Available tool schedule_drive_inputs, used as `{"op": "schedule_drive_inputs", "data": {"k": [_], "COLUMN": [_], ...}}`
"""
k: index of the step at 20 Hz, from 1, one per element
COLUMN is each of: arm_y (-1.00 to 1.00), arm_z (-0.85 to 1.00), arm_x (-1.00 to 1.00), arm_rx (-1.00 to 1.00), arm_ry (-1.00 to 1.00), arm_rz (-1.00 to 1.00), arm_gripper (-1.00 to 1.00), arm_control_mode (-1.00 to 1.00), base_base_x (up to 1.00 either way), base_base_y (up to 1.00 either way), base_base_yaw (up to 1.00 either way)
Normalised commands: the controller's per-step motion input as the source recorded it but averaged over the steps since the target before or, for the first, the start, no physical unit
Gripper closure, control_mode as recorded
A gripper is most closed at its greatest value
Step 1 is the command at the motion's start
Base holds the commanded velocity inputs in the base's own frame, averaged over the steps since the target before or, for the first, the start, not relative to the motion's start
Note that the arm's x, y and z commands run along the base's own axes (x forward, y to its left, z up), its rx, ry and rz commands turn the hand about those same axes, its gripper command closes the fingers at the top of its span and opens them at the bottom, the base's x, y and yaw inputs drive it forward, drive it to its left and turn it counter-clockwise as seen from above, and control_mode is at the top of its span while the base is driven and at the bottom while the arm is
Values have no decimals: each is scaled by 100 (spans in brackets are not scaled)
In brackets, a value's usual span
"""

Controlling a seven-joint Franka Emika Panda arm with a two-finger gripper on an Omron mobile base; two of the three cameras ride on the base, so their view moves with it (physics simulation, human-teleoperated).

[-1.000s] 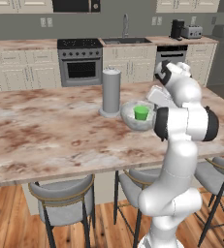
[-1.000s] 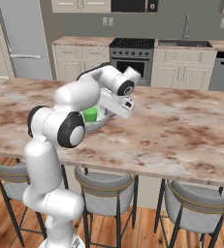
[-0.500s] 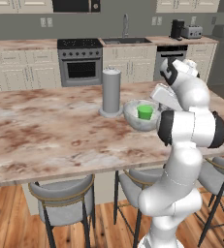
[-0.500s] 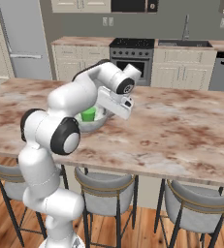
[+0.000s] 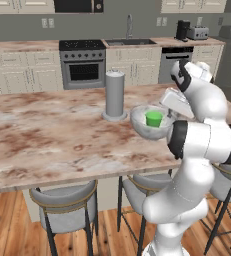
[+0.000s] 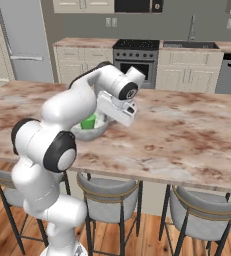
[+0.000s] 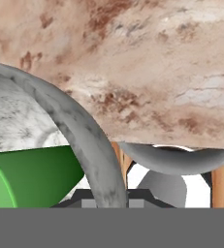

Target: Place the cup inside the bowl on the dining table and move the bowl to any counter.

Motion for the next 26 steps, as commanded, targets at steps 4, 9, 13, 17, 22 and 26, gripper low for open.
{"op": "schedule_drive_inputs", "data": {"k": [4,9,13,17,22,26], "arm_y": [0,0,0,0,0,0], "arm_z": [11,11,5,0,0,0], "arm_x": [-37,-35,-22,-3,0,0], "arm_rx": [0,0,0,0,0,0], "arm_ry": [0,0,0,0,0,0], "arm_rz": [0,0,0,0,0,0], "arm_gripper": [100,100,100,100,100,100], "arm_control_mode": [-100,-100,-100,-100,-100,-100], "base_base_x": [0,0,0,0,0,0], "base_base_y": [0,0,0,0,0,0], "base_base_yaw": [0,0,0,0,0,0]}}
